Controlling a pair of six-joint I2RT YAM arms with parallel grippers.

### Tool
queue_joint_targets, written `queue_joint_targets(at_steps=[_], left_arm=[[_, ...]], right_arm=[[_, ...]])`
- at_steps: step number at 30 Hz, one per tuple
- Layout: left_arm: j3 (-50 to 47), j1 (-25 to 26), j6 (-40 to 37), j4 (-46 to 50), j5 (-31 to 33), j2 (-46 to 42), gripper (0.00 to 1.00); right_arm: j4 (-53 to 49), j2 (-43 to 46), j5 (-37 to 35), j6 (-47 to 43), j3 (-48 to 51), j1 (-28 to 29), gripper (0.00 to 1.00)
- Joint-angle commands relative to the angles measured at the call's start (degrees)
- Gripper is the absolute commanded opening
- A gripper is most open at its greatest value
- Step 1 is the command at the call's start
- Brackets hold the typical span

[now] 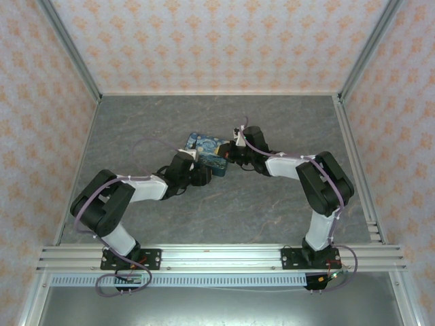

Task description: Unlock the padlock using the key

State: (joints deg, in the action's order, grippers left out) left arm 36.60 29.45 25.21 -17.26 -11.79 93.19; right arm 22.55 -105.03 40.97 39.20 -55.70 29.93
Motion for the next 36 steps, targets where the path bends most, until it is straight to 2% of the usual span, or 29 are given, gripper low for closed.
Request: queue_joint_targets(at_steps=[1, 15, 36], left_arm=[[0.54, -0.61, -1.74, -3.96, 1.19, 0.54, 0.7], [1.54, -0.56, -2.52, -5.64, 0.48, 3.57, 0.62], [1.63, -0.5, -0.44, -8.94, -1.88, 5.98, 0.4]], right_arm=[[-5.76, -1.12, -1.16, -0.26, 2.7, -0.12, 0.0], [-4.54, -1.05, -0.83, 0.17, 3.23, -0.05, 0.0], [-2.7, -1.39, -0.49, 1.24, 3.67, 0.63, 0.0]])
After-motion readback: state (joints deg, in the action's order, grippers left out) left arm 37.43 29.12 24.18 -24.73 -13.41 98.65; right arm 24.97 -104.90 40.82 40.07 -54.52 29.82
